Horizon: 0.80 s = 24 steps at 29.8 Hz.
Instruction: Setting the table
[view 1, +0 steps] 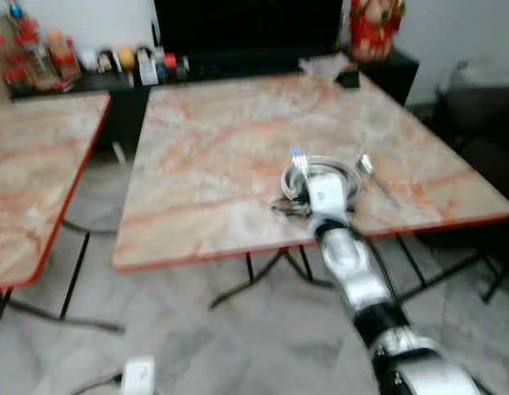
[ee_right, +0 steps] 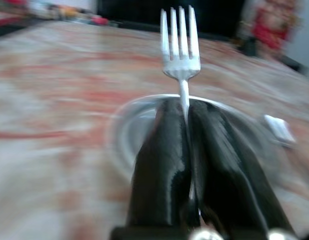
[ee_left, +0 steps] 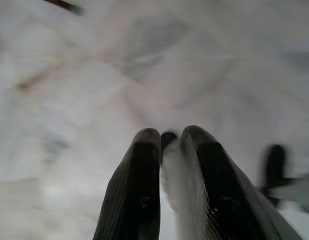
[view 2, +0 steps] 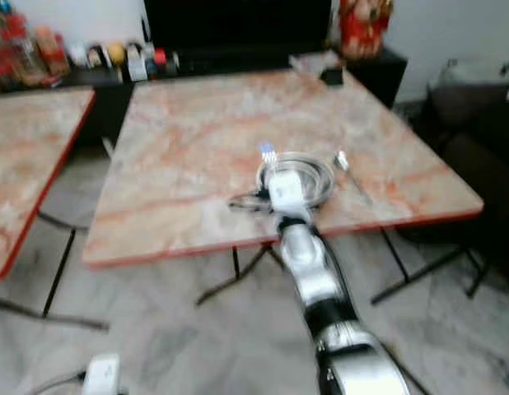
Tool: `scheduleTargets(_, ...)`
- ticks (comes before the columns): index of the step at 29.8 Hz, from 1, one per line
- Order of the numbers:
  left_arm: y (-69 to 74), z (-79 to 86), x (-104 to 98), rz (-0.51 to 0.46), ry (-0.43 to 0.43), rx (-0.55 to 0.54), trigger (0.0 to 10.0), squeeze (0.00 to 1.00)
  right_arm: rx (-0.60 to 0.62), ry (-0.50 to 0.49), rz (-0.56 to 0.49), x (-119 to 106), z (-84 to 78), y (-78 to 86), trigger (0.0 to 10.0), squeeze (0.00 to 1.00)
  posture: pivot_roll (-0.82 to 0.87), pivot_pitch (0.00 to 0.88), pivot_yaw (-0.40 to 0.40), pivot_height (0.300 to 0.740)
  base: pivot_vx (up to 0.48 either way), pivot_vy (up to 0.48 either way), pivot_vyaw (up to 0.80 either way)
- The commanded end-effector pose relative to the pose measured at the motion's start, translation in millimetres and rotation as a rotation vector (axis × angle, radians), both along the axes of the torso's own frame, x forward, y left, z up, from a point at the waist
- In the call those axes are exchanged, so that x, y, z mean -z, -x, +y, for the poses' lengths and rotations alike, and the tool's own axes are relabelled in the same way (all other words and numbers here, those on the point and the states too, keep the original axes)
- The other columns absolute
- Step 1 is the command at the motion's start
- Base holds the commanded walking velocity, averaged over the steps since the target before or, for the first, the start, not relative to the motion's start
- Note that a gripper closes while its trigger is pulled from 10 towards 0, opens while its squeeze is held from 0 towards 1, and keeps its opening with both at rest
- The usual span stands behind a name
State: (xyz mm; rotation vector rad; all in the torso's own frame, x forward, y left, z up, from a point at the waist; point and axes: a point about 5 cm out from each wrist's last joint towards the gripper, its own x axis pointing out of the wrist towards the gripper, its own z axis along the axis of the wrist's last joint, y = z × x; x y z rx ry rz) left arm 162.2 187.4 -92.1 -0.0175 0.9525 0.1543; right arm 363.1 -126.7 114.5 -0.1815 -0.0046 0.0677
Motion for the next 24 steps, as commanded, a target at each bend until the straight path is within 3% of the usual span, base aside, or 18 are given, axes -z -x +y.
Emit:
scheduleTargets(1, -0.3, 14.6, -2.3, -0.005, -0.036, -0.016, 10.0, 0.0, -0.037, -0.033, -0.039, -11.1, 15.4, -2.9, 10.0, 0.0, -0.03, 0.0, 0.012, 0.74, 0.296, -0.375, 0.0)
scheduleTargets(24, -0.8, 14.4, -2.5, -0.008, -0.036, -0.018, 10.0, 0.0, -0.038, -0.034, -0.046, -12.0, 13.7, -2.9, 10.0, 0.0, -0.03, 0.0, 0.016, 0.74, 0.296, -0.372, 0.0)
